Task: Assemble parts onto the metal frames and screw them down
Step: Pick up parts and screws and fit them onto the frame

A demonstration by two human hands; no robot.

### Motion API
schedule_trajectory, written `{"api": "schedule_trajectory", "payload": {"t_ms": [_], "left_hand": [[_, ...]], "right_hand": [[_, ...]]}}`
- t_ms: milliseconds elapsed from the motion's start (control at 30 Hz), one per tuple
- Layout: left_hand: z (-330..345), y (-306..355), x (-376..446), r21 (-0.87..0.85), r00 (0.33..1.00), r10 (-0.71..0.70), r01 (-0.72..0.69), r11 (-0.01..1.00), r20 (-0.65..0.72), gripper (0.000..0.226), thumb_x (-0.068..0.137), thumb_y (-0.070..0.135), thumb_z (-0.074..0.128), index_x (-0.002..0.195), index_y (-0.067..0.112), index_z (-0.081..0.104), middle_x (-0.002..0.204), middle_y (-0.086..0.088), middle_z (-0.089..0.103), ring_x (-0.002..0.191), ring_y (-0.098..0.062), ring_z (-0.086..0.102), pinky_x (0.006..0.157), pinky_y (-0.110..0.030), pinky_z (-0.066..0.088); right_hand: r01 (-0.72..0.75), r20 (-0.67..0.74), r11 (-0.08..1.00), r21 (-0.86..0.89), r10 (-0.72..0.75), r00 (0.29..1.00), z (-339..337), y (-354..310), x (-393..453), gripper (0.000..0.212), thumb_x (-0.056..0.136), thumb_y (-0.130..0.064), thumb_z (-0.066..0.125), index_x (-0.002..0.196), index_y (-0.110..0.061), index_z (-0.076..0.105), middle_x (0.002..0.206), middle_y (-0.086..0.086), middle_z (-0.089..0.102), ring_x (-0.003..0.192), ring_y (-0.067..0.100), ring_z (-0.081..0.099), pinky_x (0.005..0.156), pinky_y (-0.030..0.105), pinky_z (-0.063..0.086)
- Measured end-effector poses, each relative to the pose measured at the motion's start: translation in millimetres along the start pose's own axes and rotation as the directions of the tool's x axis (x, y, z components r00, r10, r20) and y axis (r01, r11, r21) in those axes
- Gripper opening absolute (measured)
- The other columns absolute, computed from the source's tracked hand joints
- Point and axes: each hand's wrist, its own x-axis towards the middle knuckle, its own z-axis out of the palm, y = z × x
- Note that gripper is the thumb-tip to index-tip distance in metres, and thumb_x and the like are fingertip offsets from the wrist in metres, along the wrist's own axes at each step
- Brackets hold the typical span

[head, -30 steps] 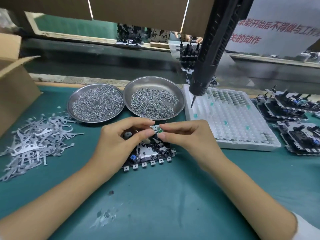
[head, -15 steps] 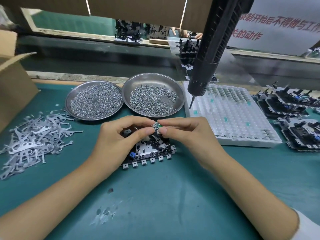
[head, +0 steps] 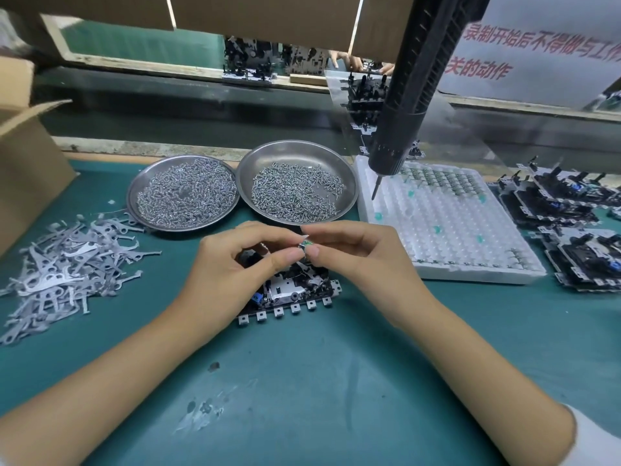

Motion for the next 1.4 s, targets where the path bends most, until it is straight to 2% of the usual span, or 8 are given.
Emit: {"api": "schedule_trajectory", "payload": {"t_ms": [100,267,433,567,900,1033,1200,1400], "left_hand": [[0,0,0,0.082,0.996,0.084,-0.08,0.993,-0.042,0.02,0.076,0.021,0.074,0.096,0.024,0.071,0.092,0.007,0.068,0.088,-0.006,0.063,0.082,-0.021,0.048],[-1,2,0,0.142,0.989,0.117,-0.104,0.984,-0.09,0.028,0.073,0.026,0.073,0.1,0.031,0.065,0.095,0.01,0.064,0.086,-0.001,0.058,0.083,-0.014,0.043],[-1,3,-1,0.153,0.991,0.116,-0.105,0.983,-0.065,0.031,0.071,0.027,0.073,0.101,0.025,0.067,0.095,0.009,0.064,0.088,-0.001,0.058,0.084,-0.012,0.042],[-4,6,-2,0.186,0.991,0.135,-0.128,0.974,-0.022,0.035,0.071,0.023,0.074,0.105,0.023,0.065,0.097,0.007,0.064,0.093,-0.001,0.059,0.088,-0.015,0.042],[-26,4,-22,0.113,0.999,0.015,-0.021,0.993,0.049,0.031,0.069,0.024,0.075,0.1,0.03,0.069,0.091,0.008,0.067,0.088,-0.004,0.062,0.084,-0.013,0.044],[-31,1,-22,0.117,0.998,-0.033,0.038,0.992,-0.051,0.015,0.082,0.026,0.065,0.094,0.033,0.069,0.094,0.013,0.069,0.089,-0.002,0.062,0.083,-0.013,0.044],[-28,3,-22,0.109,0.988,-0.081,0.096,0.989,-0.129,0.012,0.083,0.03,0.061,0.091,0.036,0.068,0.094,0.017,0.07,0.086,-0.002,0.063,0.083,-0.023,0.048],[-26,5,-24,0.18,0.995,-0.045,0.06,0.982,-0.088,0.013,0.084,0.029,0.06,0.092,0.026,0.07,0.091,0.009,0.07,0.086,0.002,0.061,0.08,-0.009,0.041]], "right_hand": [[0.051,0.022,0.998,-0.044,-0.05,0.998,1,0,-1,0.02,0.082,-0.001,0.069,0.099,-0.012,0.073,0.094,0.01,0.073,0.091,0.025,0.07,0.084,0.03,0.056],[0.092,0.047,0.991,-0.097,-0.088,0.995,3,-1,-3,0.019,0.082,-0.002,0.07,0.096,-0.015,0.074,0.09,0.001,0.075,0.084,0.011,0.07,0.075,0.019,0.052],[0.155,0.029,0.974,-0.164,-0.152,0.988,4,2,-4,0.016,0.082,-0.005,0.072,0.092,-0.017,0.075,0.089,0.006,0.073,0.083,0.022,0.069,0.076,0.032,0.055],[0.235,0.027,0.939,-0.25,-0.236,0.971,5,4,-5,0.018,0.08,-0.005,0.073,0.092,-0.018,0.075,0.084,0.001,0.071,0.076,0.016,0.067,0.07,0.029,0.056],[0.471,0.18,0.701,-0.535,-0.45,0.875,11,15,-9,0.013,0.075,-0.009,0.077,0.088,-0.011,0.077,0.086,-0.001,0.073,0.079,0.01,0.058,0.077,0.026,0.046],[0.55,0.278,0.565,-0.615,-0.498,0.822,12,21,-9,0.013,0.074,-0.006,0.078,0.086,-0.011,0.078,0.086,0.001,0.073,0.076,0.022,0.057,0.074,0.031,0.049],[0.607,0.339,0.456,-0.651,-0.54,0.77,12,23,-8,0.009,0.075,-0.011,0.075,0.083,-0.012,0.079,0.086,0.001,0.073,0.075,0.018,0.053,0.071,0.042,0.05],[0.626,0.373,0.385,-0.678,-0.553,0.745,12,21,-8,0.008,0.075,-0.014,0.075,0.082,-0.014,0.079,0.088,0.0,0.072,0.075,0.015,0.05,0.07,0.039,0.048]]}}
